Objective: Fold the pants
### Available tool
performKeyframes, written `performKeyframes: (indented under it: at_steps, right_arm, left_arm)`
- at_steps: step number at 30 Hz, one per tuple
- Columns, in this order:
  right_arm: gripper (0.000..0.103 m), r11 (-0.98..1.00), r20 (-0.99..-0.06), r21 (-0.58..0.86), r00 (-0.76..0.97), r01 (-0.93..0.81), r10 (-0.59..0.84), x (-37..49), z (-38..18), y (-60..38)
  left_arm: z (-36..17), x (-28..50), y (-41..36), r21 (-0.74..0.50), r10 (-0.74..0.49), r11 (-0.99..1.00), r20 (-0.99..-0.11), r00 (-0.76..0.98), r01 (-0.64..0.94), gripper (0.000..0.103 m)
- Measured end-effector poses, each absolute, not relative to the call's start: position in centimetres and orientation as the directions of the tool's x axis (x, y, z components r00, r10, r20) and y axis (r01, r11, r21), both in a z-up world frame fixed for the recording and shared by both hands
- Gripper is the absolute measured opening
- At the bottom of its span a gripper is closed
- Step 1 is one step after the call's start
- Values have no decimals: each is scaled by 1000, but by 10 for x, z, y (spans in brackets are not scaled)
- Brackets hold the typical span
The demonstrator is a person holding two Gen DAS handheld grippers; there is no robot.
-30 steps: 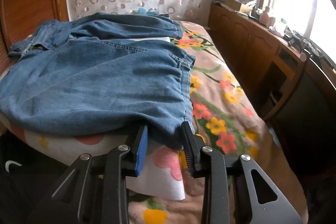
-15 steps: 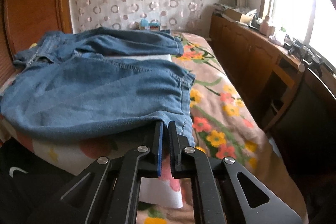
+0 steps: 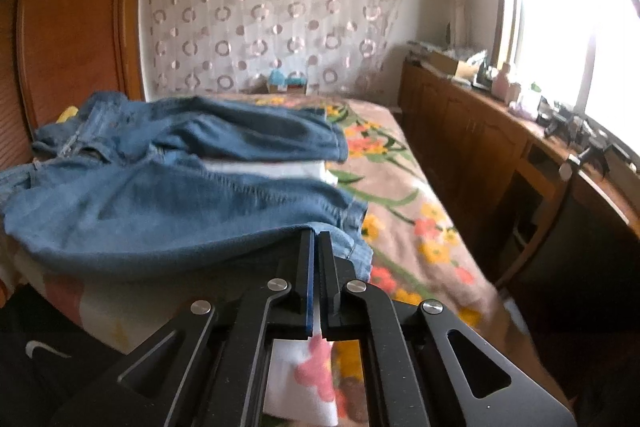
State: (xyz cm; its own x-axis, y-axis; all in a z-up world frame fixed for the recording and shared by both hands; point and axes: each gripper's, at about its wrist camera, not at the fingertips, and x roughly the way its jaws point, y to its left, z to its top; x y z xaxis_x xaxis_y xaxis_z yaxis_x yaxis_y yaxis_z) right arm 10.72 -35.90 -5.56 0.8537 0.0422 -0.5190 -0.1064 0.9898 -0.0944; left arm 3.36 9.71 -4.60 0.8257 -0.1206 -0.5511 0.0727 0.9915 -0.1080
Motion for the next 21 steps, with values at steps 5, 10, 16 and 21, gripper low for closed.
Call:
performKeyframes:
  at_steps: [5, 10, 16, 21]
  right_arm:
    - [0, 987, -464, -125, 885, -100, 31, 113, -34, -358]
    - [0, 983, -426, -151, 904, -107, 33, 118, -17, -353]
    - [0, 978, -410, -177, 912, -111, 29, 128, -11, -351]
    - [0, 978, -431, -183, 902, -101, 13, 149, -19, -349]
  left_arm:
    - [-18, 27, 94, -93, -118, 992, -487, 865, 83, 4]
    - [-16, 30, 90, -74, -116, 993, -489, 865, 91, 4]
    - [-19, 40, 91, -70, -105, 994, -495, 863, 81, 4]
    - [-21, 54, 90, -55, -95, 995, -510, 855, 78, 4]
